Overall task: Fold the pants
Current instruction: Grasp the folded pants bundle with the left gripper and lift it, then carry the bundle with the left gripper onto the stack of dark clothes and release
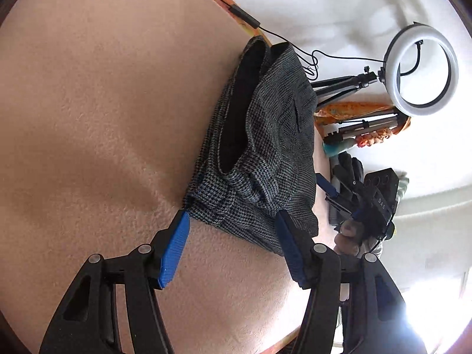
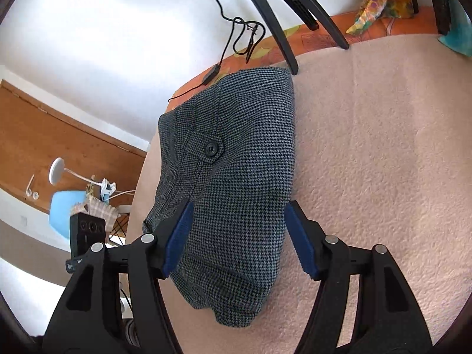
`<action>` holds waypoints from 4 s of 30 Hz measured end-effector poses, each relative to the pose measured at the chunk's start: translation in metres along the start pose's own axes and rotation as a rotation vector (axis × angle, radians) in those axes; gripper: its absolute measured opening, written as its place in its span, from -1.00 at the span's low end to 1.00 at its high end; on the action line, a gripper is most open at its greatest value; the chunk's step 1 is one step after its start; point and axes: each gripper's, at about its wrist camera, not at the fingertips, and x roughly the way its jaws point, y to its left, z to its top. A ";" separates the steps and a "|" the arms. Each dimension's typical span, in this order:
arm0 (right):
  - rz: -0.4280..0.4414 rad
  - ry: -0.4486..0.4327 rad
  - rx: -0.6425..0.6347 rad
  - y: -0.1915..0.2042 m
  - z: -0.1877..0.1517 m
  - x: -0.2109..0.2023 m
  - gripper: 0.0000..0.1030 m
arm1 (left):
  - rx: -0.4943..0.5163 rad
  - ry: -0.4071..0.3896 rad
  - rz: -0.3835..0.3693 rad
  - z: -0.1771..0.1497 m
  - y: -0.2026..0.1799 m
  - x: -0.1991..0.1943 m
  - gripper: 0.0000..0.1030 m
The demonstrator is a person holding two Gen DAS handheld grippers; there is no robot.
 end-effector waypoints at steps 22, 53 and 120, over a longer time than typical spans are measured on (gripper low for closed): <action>0.089 -0.058 0.166 -0.033 0.031 0.045 0.30 | -0.086 -0.212 -0.031 0.005 -0.006 0.023 0.25; -0.092 -0.152 -0.146 0.075 0.023 0.000 -0.72 | 0.193 -0.237 0.041 -0.010 -0.069 0.013 -0.49; -0.679 -0.499 0.020 -0.216 0.100 -0.387 -0.06 | 0.769 -0.068 -0.023 -0.104 -0.437 0.295 -0.09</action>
